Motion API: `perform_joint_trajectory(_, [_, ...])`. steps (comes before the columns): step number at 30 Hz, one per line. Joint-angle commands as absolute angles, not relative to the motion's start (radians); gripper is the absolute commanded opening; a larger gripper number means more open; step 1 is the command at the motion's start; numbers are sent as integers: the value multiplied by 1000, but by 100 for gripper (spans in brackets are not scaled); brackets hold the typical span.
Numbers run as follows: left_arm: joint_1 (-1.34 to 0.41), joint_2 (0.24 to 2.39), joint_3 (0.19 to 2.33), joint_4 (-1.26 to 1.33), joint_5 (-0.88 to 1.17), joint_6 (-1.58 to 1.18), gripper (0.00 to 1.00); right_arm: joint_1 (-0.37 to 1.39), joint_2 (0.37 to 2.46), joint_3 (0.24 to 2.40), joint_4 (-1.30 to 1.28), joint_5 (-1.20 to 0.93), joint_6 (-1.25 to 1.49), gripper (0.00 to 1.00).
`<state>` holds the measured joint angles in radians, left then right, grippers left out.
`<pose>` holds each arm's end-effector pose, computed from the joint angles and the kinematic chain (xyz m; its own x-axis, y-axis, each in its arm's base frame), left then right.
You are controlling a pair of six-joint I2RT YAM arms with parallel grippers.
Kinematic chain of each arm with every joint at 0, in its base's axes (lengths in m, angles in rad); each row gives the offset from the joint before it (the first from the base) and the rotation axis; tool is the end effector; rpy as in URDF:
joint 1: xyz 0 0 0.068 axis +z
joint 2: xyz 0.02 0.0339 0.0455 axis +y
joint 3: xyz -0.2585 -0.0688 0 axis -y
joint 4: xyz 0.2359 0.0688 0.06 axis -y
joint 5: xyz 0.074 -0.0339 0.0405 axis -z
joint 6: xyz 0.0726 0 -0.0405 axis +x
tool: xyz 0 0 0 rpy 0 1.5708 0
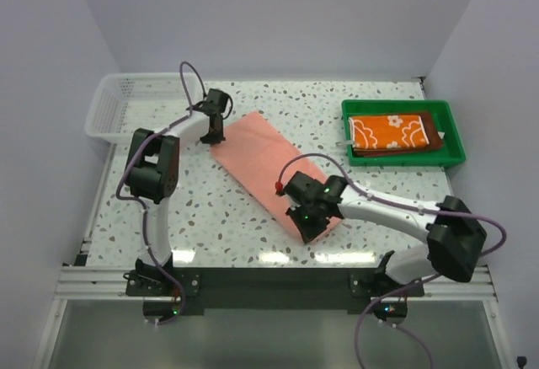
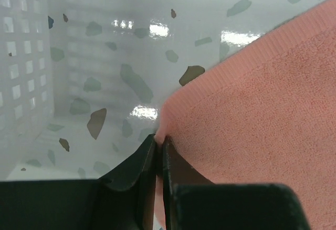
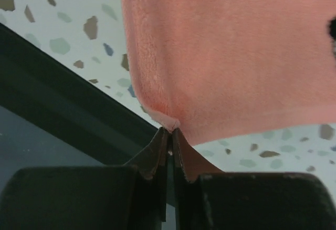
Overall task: Fold and stack the towels
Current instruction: Flatten out the crumpled towel
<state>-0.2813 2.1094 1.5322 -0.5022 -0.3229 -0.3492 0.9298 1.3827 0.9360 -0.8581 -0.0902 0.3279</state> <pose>0.4391 -0.1029 0.1310 -0.8368 -0.0959 -0.5391 -0.1776 0.9789 0.1014 0.1435 0.2033 0.1785 -0.8079 -0.5464 -0.2209 -0.5833 0.7949 0.1669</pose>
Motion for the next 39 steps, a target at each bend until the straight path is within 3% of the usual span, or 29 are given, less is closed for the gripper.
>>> perform_joint_trajectory(1, [-265,2080,1532,-503,-388,-353,6,1034,1478,928,-746,-207,391,14])
perform_joint_trajectory(2, [-265,2079,1537,-503,-387,-353,8,1082,1502,949,-736,-216,391,23])
perform_joint_trajectory(3, [-265,2066,1537,-503,-387,-353,12,1106,1531,962,-726,-224,387,38])
perform_joint_trajectory(4, [-265,2059,1537,-503,-387,-353,23,1124,1535,977,-726,-230,380,45])
perform_joint_trajectory(5, [-265,2046,1539,-506,-387,-354,28,1137,1537,1004,-730,-226,370,57])
perform_joint_trajectory(9, [-265,1939,1534,-508,-376,-353,55,1129,1483,1090,-842,-57,334,73])
perform_joint_trajectory(10, [-265,1918,1532,-509,-377,-353,69,1118,1459,1103,-853,-19,319,75])
perform_joint_trajectory(12, [-265,1857,1532,-525,-377,-364,80,1043,1436,1103,-861,29,305,76])
perform_joint_trajectory(17, [-308,1718,1490,-572,-382,-431,82,793,1405,1016,-790,89,316,62])
perform_joint_trajectory(23, [-428,1664,1388,-555,-322,-498,75,643,1440,930,-651,141,357,47])
perform_joint_trajectory(39, [-494,1982,1381,-417,-213,-503,72,620,1468,756,-658,77,465,50])
